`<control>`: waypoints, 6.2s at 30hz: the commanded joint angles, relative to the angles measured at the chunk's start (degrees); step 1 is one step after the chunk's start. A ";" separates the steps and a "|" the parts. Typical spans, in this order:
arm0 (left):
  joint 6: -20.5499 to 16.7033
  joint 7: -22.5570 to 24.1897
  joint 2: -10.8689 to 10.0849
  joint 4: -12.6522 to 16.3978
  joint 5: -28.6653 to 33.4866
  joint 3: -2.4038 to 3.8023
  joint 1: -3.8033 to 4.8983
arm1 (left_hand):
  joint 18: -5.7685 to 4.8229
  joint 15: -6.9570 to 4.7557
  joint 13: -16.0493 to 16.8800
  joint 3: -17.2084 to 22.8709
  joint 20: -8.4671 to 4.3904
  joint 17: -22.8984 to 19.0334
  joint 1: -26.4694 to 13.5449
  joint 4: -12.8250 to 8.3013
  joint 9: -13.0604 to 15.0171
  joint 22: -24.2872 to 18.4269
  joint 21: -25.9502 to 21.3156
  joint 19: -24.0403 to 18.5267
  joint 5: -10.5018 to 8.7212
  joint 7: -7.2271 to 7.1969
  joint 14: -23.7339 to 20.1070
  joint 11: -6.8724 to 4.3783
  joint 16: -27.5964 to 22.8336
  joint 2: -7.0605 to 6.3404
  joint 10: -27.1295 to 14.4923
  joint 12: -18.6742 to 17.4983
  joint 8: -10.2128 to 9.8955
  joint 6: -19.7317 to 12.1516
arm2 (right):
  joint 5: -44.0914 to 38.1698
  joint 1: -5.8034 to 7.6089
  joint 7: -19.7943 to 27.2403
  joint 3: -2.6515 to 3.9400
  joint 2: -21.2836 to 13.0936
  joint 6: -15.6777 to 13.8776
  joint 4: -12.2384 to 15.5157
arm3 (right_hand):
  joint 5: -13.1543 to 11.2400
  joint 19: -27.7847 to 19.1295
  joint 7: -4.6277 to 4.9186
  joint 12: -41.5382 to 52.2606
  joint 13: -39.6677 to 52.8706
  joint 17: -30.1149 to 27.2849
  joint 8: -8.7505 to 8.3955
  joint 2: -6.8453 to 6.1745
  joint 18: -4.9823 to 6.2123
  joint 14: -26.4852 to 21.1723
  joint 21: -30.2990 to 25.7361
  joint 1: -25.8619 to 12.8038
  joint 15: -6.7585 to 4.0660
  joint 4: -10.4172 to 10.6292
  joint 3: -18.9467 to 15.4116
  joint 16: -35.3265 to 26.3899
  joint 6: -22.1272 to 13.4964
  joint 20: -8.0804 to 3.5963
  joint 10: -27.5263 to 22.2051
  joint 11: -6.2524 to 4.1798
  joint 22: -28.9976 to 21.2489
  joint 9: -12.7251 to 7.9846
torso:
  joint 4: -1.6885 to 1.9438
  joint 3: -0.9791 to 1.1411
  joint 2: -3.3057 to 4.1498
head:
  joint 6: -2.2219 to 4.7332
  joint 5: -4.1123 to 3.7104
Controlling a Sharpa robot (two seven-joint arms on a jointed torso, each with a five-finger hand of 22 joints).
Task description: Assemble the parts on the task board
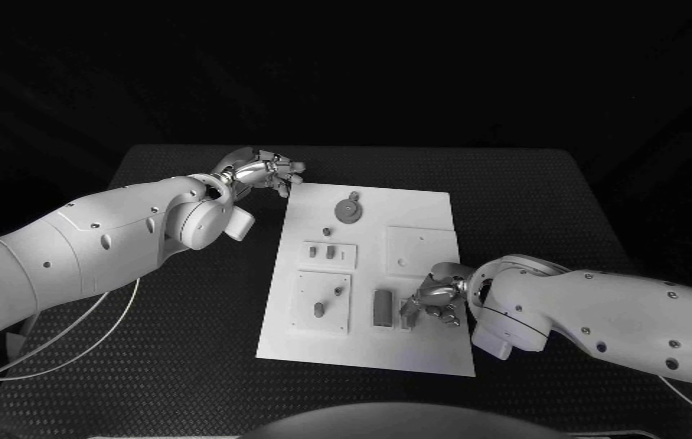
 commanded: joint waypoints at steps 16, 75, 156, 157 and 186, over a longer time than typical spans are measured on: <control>0.90 0.14 -0.01 0.17 -0.21 0.03 0.04 | 0.59 0.13 0.08 -0.08 -0.59 0.11 -0.45 0.40 0.05 0.84 -0.35 0.26 -0.24 0.04 -0.02 -0.02 -0.18 0.08 -0.40 0.23 0.22 -0.54 | -0.38 -0.28 1.61 -0.15 0.10 2.71 0.60 | 0.44 -0.40 0.34 0.07 0.02 0.74 1.35 5.71 3.44 0.30 0.90 3.36 -0.23 -1.42 4.66 0.51 0.65 0.28 0.21 -0.63 -0.08 -0.65 | 0.00 -0.03 -0.02 | -0.09 0.08; 1.28 -0.43 -0.07 0.11 -0.63 0.02 0.04 | 0.59 0.15 0.08 -0.08 -0.58 0.22 -0.48 0.57 0.03 0.89 -0.43 0.27 -0.24 0.06 0.00 0.01 -0.19 0.08 -0.53 0.19 0.30 -0.64 | -2.62 -0.14 5.11 1.18 -1.49 2.67 1.68 | -0.32 -0.49 0.30 -0.06 0.07 0.32 1.51 -0.48 3.44 -0.17 1.09 -0.76 -0.42 -0.55 -2.20 -0.10 0.29 0.05 0.02 -0.69 -0.77 -1.08 | -0.01 -0.05 -0.02 | -0.09 0.31; -5.18 8.02 6.09 -9.25 12.79 0.57 0.91 | -0.86 0.50 -11.95 -29.23 5.38 -24.66 -54.91 8.74 -30.68 -33.31 -36.15 -46.15 -3.05 -10.69 -60.09 -5.82 -55.69 8.47 -70.03 -3.99 -16.04 -46.63 | 29.47 2.33 44.76 12.29 16.32 -0.15 -44.51 | -7.83 -61.35 -5.74 -67.60 -62.48 -69.20 -15.28 8.61 -11.56 -69.35 -70.11 -46.02 5.59 14.46 -41.25 -70.73 -58.18 2.78 -58.86 -0.51 -69.27 -30.47 | -0.09 -0.35 -4.86 | 14.89 -1.55; -5.88 8.23 5.89 -8.52 12.92 0.67 0.71 | -0.86 0.50 -11.95 -29.23 5.38 -24.66 -54.91 8.74 -30.68 -74.94 -36.15 -46.15 -3.05 -10.69 -60.09 -5.82 -55.69 8.47 -70.03 -3.99 -16.04 -46.63 | 29.83 2.22 45.08 12.30 16.08 -0.77 -43.78 | -7.83 -61.35 -5.74 -67.60 -62.48 -69.20 -15.28 8.61 -11.56 -69.35 -70.11 -46.02 5.59 14.46 -41.25 -70.73 -58.18 2.78 -58.86 -0.51 -69.27 -30.47 | -0.13 -0.24 -5.22 | 14.66 -1.48; -36.78 17.61 -3.03 23.51 18.68 5.23 -7.96 | -0.86 0.50 -11.95 -29.23 5.38 -24.66 -54.91 8.74 -30.68 -74.94 -36.15 -46.15 -3.05 -10.69 -60.09 -5.82 -55.69 8.47 -70.03 -3.99 -16.04 -46.63 | 48.65 -3.30 61.77 13.16 3.86 -32.95 -6.15 | -7.83 -61.35 -5.74 -67.60 -62.48 -69.20 -15.28 8.61 -11.56 -69.35 -70.11 -46.02 5.59 14.46 -41.25 -70.73 -58.18 2.78 -58.86 -0.51 -69.27 -30.47 | -0.60 1.04 -9.55 | 12.00 -0.58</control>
